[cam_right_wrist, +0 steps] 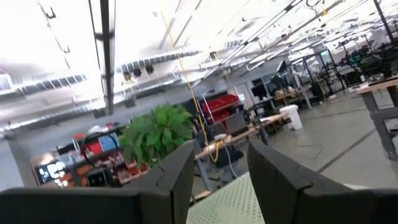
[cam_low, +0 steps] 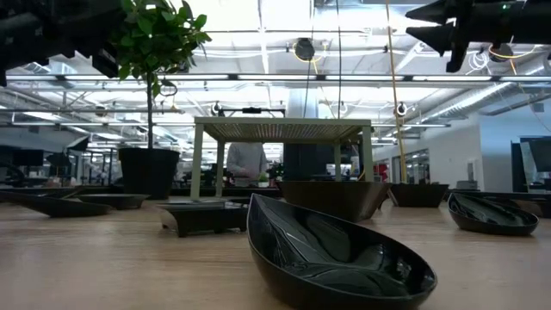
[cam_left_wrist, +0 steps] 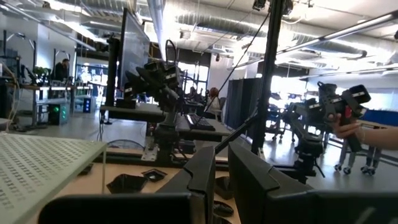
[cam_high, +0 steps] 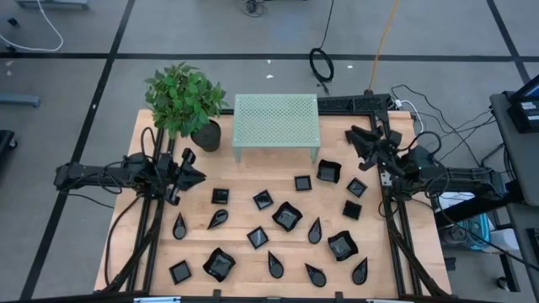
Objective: Pick & Place Mini shaped plates
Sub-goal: Put the distorted square plate on the shelf
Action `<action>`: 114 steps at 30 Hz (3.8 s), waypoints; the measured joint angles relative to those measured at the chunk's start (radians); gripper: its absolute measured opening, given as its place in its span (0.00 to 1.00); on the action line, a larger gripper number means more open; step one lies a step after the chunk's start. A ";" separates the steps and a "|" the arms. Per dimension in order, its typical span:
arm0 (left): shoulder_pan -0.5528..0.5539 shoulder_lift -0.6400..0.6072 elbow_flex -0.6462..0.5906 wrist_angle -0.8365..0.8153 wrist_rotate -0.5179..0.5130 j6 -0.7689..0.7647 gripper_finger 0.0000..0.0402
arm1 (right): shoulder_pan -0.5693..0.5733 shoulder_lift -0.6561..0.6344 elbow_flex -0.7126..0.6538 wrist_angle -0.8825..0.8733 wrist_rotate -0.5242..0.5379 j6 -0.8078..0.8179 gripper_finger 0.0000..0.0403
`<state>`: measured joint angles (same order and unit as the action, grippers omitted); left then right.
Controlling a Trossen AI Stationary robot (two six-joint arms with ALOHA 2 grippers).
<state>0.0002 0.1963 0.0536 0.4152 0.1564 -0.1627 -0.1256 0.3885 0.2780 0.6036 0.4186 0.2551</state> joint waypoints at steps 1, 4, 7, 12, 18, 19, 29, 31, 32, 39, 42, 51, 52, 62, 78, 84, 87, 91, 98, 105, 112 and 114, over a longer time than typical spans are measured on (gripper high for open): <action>0.000 0.000 0.000 0.000 0.000 -0.001 0.12 | 0.000 0.000 0.000 0.000 0.000 0.009 0.34; 0.000 0.000 0.000 0.000 0.000 -0.002 0.12 | 0.000 0.003 0.000 -0.002 0.000 0.019 0.34; 0.000 0.000 0.000 0.000 0.000 -0.002 0.12 | 0.000 0.011 0.000 -0.002 0.000 0.020 0.34; 0.000 0.000 0.000 0.001 0.000 -0.028 0.12 | 0.000 0.025 0.000 -0.002 0.000 0.037 0.33; -0.001 0.000 0.000 0.013 -0.095 -0.101 0.12 | 0.000 0.048 0.000 -0.002 0.000 0.047 0.33; 0.000 0.000 0.000 0.014 -0.116 -0.112 0.12 | 0.000 0.052 0.000 -0.002 0.000 0.047 0.33; 0.000 0.003 0.000 0.120 -0.145 -0.156 0.12 | 0.000 0.085 0.000 -0.002 -0.001 0.081 0.33; 0.000 0.008 0.000 0.188 -0.168 -0.143 0.12 | 0.000 0.089 0.000 -0.002 -0.001 0.081 0.33; 0.000 0.009 0.000 0.217 -0.177 -0.138 0.12 | 0.000 0.089 0.000 -0.001 -0.001 0.075 0.33; 0.000 0.051 0.022 0.266 -0.248 -0.119 0.12 | 0.000 0.090 0.001 0.017 -0.001 0.066 0.33; 0.000 0.095 0.075 0.186 -0.299 -0.074 0.12 | 0.000 0.090 0.001 0.010 -0.001 0.066 0.33; 0.000 0.292 0.345 -0.166 -0.400 -0.077 0.12 | 0.000 0.092 0.001 -0.062 0.033 0.099 0.33; 0.000 0.314 0.374 -0.191 -0.406 -0.074 0.12 | 0.000 0.092 0.001 -0.079 0.048 0.101 0.33; 0.000 0.526 0.625 -0.313 -0.447 -0.015 0.12 | 0.000 0.098 0.140 -0.478 0.060 0.125 0.33; -0.003 0.714 0.810 -0.336 -0.447 0.085 0.32 | -0.035 0.233 0.444 -1.175 -0.011 0.242 0.33; -0.002 0.766 0.922 -0.331 -0.447 0.168 0.36 | -0.071 0.330 0.484 -1.283 -0.281 0.219 0.33; -0.002 0.797 0.980 -0.327 -0.447 0.201 0.36 | -0.076 0.387 0.485 -1.289 -0.421 0.123 0.33; -0.002 0.837 1.048 -0.326 -0.447 0.214 0.36 | -0.076 0.468 0.485 -1.286 -0.481 -0.049 0.33; -0.002 0.883 1.110 -0.254 -0.447 0.211 0.36 | -0.076 0.605 0.485 -1.274 -0.484 -0.223 0.33; -0.002 0.884 1.114 -0.194 -0.447 0.205 0.36 | -0.058 0.736 0.485 -1.272 -0.500 -0.306 0.33; -0.002 0.883 1.114 -0.183 -0.446 0.157 0.36 | -0.016 0.861 0.485 -1.202 -0.498 -0.320 0.33; -0.002 0.883 1.114 -0.186 -0.445 0.157 0.36 | -0.007 0.894 0.485 -1.178 -0.477 -0.320 0.33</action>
<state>-0.0017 1.0790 1.1671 0.2295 -0.2890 -0.0055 -0.1328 1.2827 0.7628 -0.5749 -0.0587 -0.0649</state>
